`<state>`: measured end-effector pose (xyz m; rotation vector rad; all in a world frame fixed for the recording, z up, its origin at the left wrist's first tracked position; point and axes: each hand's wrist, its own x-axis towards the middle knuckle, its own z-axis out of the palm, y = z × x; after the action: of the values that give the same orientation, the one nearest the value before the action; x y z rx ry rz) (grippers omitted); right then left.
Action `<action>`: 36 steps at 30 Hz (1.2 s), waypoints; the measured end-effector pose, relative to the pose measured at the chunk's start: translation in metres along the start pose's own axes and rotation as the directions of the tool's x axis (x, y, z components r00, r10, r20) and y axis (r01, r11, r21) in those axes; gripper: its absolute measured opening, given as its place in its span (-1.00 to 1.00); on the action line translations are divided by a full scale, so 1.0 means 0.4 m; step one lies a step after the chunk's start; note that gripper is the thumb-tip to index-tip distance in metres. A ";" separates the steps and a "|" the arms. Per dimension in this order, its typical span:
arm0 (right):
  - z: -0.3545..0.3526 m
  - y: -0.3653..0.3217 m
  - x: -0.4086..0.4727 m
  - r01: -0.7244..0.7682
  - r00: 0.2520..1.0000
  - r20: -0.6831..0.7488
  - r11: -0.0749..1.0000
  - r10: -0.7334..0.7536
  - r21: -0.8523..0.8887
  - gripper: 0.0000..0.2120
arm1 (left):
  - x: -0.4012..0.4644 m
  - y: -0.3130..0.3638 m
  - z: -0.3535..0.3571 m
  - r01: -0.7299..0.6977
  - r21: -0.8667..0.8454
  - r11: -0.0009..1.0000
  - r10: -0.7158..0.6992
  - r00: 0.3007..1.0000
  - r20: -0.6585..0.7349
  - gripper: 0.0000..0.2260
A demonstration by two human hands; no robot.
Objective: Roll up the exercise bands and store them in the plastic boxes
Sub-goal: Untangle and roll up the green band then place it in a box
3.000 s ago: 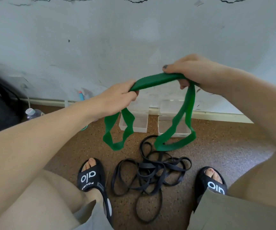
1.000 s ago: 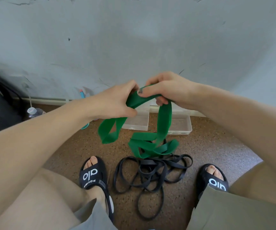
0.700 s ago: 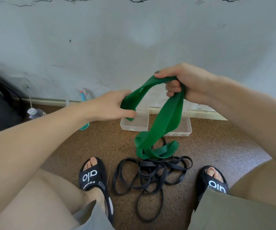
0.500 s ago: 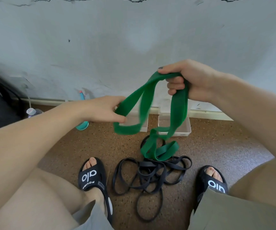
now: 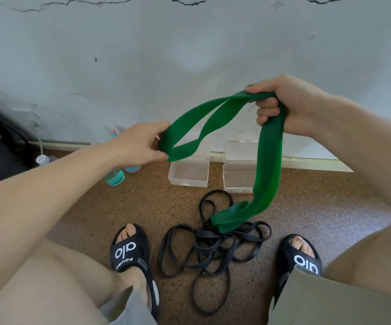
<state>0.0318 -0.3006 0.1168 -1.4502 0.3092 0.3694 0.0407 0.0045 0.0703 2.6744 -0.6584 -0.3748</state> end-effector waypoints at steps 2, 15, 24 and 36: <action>-0.006 0.000 0.001 -0.005 1.000 -0.012 1.000 0.005 -0.002 -0.81 | 0.005 0.001 -0.009 0.004 -0.002 1.000 -0.004 0.991 -0.133 -0.80; 0.005 0.006 -0.012 -0.028 0.996 0.084 0.994 0.037 -0.107 -0.56 | 0.013 -0.038 -0.031 0.186 0.133 0.973 -0.192 0.981 0.031 -0.92; -0.058 0.043 0.017 0.041 0.996 0.075 0.447 0.057 -0.893 -0.70 | -0.006 -0.021 -0.079 0.230 -0.429 0.874 -0.190 0.973 0.135 -0.85; 0.068 0.087 -0.008 0.144 0.985 0.173 0.670 -0.023 -0.728 -0.85 | -0.002 0.141 -0.072 -0.035 -0.293 0.955 -0.010 0.988 -0.151 -0.66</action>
<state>0.0135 -0.2708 0.0896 -2.2231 -0.0603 0.5662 0.0273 -0.0337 0.1191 2.3844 -0.5275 -0.2416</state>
